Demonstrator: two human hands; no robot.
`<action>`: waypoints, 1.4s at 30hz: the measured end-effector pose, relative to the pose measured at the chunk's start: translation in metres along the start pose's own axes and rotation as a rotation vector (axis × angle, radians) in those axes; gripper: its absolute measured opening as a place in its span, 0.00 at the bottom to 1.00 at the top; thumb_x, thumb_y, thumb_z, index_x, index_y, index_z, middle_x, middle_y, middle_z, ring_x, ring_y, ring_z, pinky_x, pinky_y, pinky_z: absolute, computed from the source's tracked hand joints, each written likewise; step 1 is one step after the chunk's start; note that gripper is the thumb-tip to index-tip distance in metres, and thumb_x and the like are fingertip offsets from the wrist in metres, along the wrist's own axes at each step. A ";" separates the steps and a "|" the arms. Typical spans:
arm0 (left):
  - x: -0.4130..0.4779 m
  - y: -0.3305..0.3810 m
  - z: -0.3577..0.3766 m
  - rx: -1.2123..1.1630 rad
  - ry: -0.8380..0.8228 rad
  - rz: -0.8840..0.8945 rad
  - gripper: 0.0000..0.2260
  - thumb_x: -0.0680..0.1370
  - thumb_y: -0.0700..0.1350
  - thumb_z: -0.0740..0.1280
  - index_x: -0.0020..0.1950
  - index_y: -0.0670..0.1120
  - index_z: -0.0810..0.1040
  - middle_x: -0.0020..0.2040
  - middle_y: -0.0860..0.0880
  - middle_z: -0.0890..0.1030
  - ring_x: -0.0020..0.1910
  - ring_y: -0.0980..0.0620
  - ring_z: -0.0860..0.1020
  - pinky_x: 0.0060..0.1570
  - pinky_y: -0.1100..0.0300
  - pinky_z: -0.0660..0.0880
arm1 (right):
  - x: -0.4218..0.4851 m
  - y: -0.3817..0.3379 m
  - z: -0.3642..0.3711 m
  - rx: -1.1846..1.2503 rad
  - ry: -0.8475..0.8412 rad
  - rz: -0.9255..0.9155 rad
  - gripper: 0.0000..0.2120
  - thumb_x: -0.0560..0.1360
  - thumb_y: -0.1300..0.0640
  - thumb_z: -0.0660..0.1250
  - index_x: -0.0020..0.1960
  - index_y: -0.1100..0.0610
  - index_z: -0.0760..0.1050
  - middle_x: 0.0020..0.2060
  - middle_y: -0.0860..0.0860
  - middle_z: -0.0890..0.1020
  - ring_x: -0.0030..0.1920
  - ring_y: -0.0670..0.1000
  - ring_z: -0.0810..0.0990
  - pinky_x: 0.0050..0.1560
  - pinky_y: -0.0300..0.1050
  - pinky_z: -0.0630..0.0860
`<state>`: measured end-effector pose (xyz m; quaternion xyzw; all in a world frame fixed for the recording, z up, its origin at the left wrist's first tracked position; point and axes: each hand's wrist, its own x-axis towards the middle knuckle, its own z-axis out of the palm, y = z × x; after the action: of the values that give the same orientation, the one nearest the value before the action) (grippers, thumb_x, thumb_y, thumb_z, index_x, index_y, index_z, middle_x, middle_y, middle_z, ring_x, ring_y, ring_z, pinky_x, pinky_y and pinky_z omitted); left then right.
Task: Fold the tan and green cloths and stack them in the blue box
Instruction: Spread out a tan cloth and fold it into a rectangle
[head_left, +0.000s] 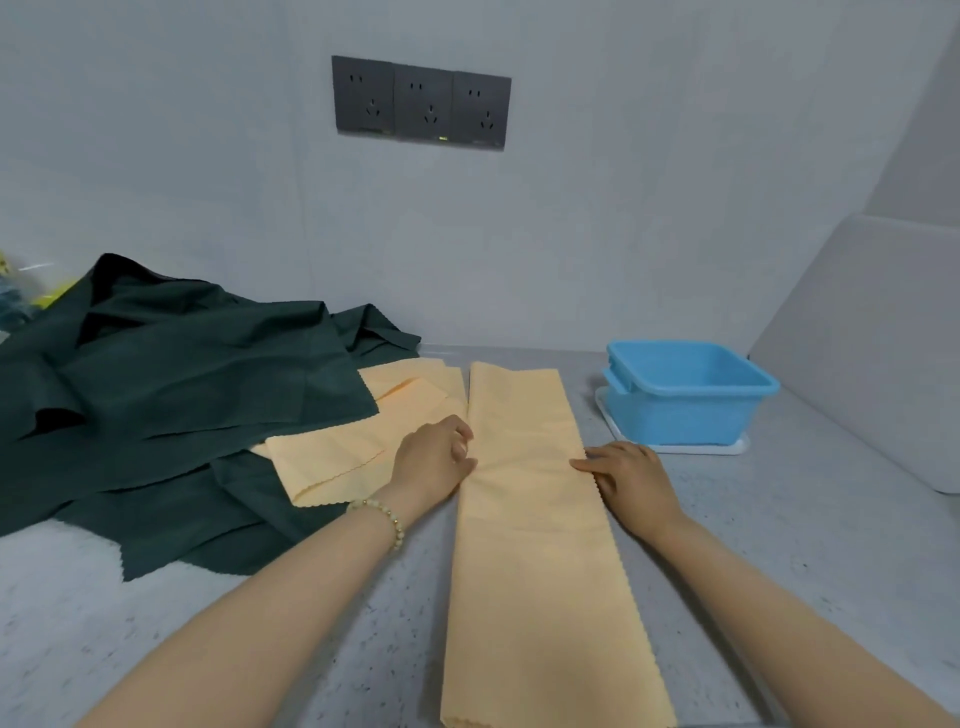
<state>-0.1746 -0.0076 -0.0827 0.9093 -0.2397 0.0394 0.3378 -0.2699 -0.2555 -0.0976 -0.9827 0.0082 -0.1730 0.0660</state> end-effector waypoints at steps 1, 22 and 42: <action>-0.004 0.000 -0.001 0.047 0.015 0.020 0.11 0.76 0.46 0.68 0.58 0.48 0.74 0.43 0.55 0.79 0.52 0.50 0.75 0.46 0.60 0.67 | -0.006 -0.002 -0.002 0.080 0.055 -0.019 0.15 0.78 0.65 0.62 0.60 0.52 0.80 0.58 0.50 0.81 0.58 0.54 0.78 0.58 0.43 0.66; -0.070 -0.029 -0.024 0.476 -0.050 0.999 0.20 0.62 0.49 0.81 0.52 0.49 0.85 0.50 0.55 0.84 0.44 0.57 0.83 0.31 0.64 0.79 | -0.090 -0.023 -0.039 -0.010 0.038 -0.570 0.23 0.64 0.65 0.78 0.58 0.56 0.81 0.55 0.49 0.83 0.53 0.51 0.83 0.50 0.48 0.81; -0.044 0.001 -0.009 -0.130 -0.193 -0.223 0.20 0.79 0.53 0.63 0.28 0.49 0.75 0.31 0.52 0.78 0.33 0.53 0.74 0.37 0.61 0.68 | -0.020 -0.043 -0.014 0.471 0.047 0.531 0.13 0.75 0.53 0.67 0.35 0.58 0.75 0.30 0.51 0.76 0.32 0.48 0.73 0.33 0.40 0.66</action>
<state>-0.2126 0.0154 -0.0857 0.9061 -0.1708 -0.1016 0.3735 -0.2941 -0.2137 -0.0853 -0.8998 0.2245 -0.1697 0.3334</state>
